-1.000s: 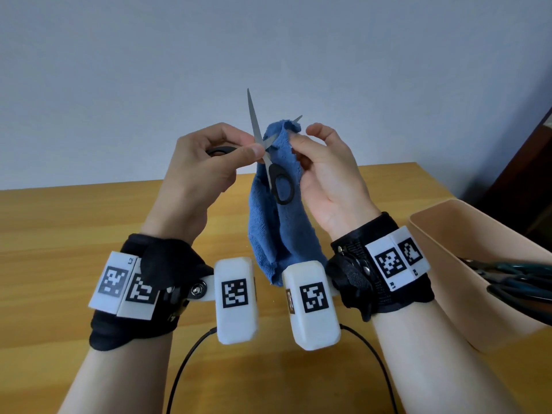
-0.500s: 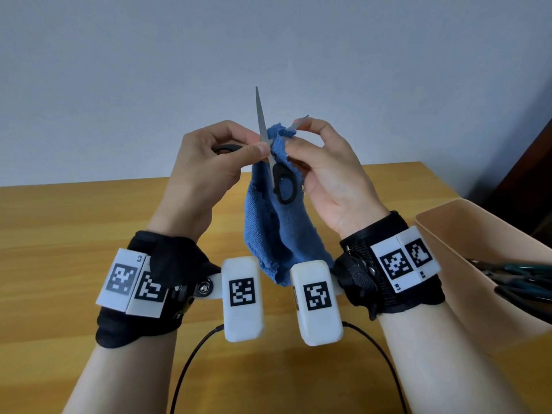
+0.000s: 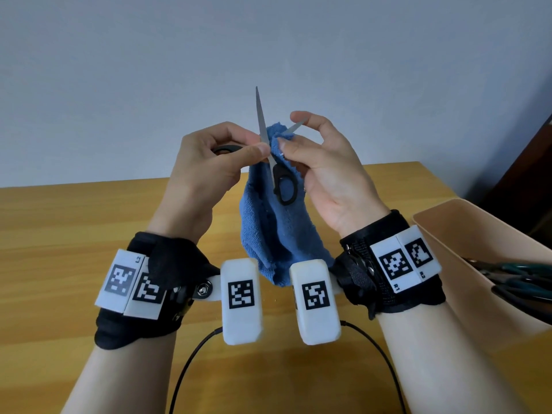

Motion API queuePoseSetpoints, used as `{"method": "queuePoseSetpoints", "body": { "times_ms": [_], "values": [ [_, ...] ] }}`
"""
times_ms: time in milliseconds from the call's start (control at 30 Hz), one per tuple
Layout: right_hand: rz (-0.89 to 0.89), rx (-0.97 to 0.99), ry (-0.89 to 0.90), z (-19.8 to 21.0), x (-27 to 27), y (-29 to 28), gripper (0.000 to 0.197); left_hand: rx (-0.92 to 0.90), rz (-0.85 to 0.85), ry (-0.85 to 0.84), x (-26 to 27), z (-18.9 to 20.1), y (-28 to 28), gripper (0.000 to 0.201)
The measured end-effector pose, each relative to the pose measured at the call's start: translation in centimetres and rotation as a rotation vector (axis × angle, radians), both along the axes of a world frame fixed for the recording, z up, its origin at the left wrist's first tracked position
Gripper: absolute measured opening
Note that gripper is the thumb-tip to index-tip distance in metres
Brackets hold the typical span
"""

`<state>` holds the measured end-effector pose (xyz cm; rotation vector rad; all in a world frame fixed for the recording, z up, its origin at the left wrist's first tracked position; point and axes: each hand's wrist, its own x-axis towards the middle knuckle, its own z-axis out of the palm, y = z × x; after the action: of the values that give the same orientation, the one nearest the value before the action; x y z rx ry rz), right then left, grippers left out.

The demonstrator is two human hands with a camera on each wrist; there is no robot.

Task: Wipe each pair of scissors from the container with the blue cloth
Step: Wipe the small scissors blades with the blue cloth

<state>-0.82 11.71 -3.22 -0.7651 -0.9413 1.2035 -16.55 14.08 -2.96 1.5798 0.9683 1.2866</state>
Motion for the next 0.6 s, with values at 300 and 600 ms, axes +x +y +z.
{"method": "queuePoseSetpoints", "body": {
  "times_ms": [300, 600],
  "values": [
    [-0.078, -0.061, 0.013, -0.1, -0.4, 0.2, 0.028, -0.082, 0.049, -0.084, 0.3, -0.3, 0.2, 0.013],
    [-0.089, -0.030, 0.112, 0.3, -0.4, 0.0, 0.037, -0.365, -0.027, -0.375, 1.7, -1.3, 0.4, 0.012]
  ]
}}
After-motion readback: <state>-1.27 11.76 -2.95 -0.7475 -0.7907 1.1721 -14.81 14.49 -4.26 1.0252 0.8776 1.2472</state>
